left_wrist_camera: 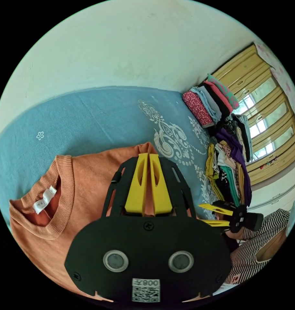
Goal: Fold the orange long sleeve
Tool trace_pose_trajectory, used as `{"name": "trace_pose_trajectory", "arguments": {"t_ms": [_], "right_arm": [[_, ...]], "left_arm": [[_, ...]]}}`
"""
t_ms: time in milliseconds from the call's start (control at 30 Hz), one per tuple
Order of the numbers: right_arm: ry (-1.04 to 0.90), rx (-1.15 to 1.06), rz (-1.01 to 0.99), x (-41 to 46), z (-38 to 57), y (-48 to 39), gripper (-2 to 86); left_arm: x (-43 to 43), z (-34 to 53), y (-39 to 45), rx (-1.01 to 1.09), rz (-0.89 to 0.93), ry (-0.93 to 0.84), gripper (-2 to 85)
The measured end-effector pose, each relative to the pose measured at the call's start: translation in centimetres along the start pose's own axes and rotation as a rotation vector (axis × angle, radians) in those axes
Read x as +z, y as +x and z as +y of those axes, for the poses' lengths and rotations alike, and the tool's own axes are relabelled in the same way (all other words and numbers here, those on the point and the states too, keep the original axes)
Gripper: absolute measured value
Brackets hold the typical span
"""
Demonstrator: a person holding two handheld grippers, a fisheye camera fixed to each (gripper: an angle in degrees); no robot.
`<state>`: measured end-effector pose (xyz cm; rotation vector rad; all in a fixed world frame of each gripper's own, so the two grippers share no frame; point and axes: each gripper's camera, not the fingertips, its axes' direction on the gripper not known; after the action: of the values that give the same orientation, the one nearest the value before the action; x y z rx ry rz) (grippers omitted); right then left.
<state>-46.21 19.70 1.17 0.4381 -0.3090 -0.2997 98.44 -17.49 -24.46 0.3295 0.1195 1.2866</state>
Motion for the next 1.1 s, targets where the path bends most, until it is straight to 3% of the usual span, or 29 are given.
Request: {"name": "trace_pose_trajectory", "arguments": {"t_ms": [233, 467, 633, 800, 967, 1100], "right_arm": [[-0.042, -0.054, 0.049, 1.3, -1.4, 0.3, 4.4], [-0.008, 0.204, -0.075, 0.1, 1.6, 6.0, 0.9], [-0.065, 0.154, -0.061, 0.7, 1.2, 6.2, 0.6], [-0.088, 0.242, -0.09, -1.0, 2.5, 8.4, 0.0], [0.004, 0.203, -0.196, -2.2, 0.4, 8.7, -0.1], [-0.172, 0.138, -0.17, 2.2, -1.6, 7.7, 0.0]], "left_arm": [[0.9, 0.2, 0.8, 0.01, -0.009, -0.001, 0.8], [3.8, 0.4, 2.6, 0.05, -0.055, -0.019, 1.1], [3.7, 1.5, 3.1, 0.03, -0.047, 0.02, 1.8], [1.1, 3.4, 5.4, 0.086, -0.077, 0.094, 1.2], [4.6, 3.5, 8.1, 0.145, -0.121, -0.065, 0.4], [5.3, 3.9, 9.0, 0.167, -0.15, -0.092, 0.2]]}}
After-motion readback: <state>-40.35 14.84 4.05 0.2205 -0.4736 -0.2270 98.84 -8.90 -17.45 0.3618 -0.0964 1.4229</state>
